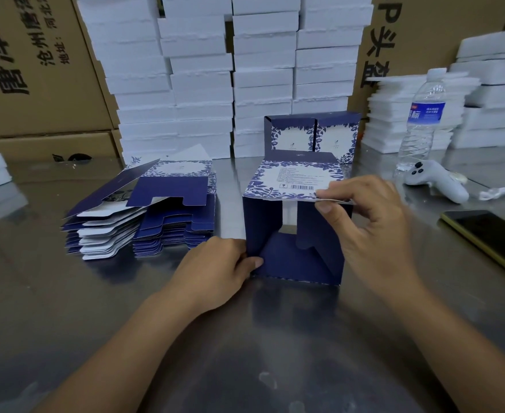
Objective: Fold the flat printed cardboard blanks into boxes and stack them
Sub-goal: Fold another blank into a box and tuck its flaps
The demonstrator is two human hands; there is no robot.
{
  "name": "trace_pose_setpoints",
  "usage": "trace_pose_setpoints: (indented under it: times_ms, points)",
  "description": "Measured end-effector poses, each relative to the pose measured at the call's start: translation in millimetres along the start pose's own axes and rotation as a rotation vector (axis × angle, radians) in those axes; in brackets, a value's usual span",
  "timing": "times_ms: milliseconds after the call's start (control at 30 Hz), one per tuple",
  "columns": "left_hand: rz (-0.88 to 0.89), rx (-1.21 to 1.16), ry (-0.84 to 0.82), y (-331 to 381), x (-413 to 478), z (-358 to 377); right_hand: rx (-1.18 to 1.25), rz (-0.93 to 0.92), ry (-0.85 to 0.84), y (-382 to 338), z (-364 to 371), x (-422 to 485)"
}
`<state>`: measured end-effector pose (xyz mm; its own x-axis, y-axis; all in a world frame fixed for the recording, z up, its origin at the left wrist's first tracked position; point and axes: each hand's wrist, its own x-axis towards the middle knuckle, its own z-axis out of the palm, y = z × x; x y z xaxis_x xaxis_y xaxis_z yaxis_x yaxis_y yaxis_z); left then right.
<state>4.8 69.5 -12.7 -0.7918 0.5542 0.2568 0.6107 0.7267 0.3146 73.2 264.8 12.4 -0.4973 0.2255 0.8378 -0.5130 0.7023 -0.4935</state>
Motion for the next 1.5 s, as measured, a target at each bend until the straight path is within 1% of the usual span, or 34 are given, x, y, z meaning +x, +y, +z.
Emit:
trace_pose_setpoints:
  times_ms: [133,333,533,600,700,733,800,833,967,1067,1167,1300,1367,1433,1500]
  points:
    - [0.005,-0.020,0.038,-0.1,0.4,0.8,-0.018,-0.006,-0.005,0.2,0.1,0.3]
    - [0.005,0.036,-0.028,-1.7,0.4,-0.3,-0.050,-0.020,0.000,1.2,1.3,-0.2]
    - [0.030,-0.032,-0.019,-4.7,0.2,-1.0,-0.054,-0.007,0.008,1.7,-0.3,0.6]
    - [0.032,-0.119,0.007,-7.3,1.3,-4.2,-0.067,0.003,-0.025,2.3,-3.3,1.6]
    - [0.042,-0.453,0.106,-8.0,2.3,-9.2,-0.072,-0.039,-0.127,3.4,-8.0,3.3]
    - [0.058,-0.522,0.149,-7.4,2.4,-9.8,-0.058,-0.048,-0.179,2.8,-8.8,3.2]
    - [0.092,-0.546,0.229,-4.4,1.9,-11.7,-0.020,-0.033,-0.256,1.0,-8.6,2.2]
    - [0.103,-0.539,0.250,-2.9,1.5,-12.9,0.008,-0.015,-0.255,0.0,-7.9,1.5]
    - [0.144,-0.533,0.265,1.7,-1.1,-13.2,0.088,0.112,-0.163,-0.3,-1.9,-1.3]
    - [0.132,-0.450,0.306,4.0,-1.6,-12.0,0.085,0.155,-0.168,3.8,2.6,-3.5]
    - [0.131,-0.390,0.326,6.0,-1.7,-10.2,0.059,0.100,-0.156,6.6,3.9,-4.1]
    - [0.181,-0.325,0.403,5.0,1.0,-4.9,-0.050,0.010,-0.148,8.9,4.8,-4.8]
    - [0.185,-0.356,0.390,4.8,2.7,-2.6,-0.097,-0.019,-0.118,10.5,5.5,-3.4]
    - [0.161,-0.402,0.342,7.3,2.5,-1.1,-0.126,-0.046,-0.075,12.4,6.2,-2.2]
    - [0.156,-0.422,0.340,10.3,1.4,-0.6,-0.145,-0.074,-0.031,13.7,7.1,-1.5]
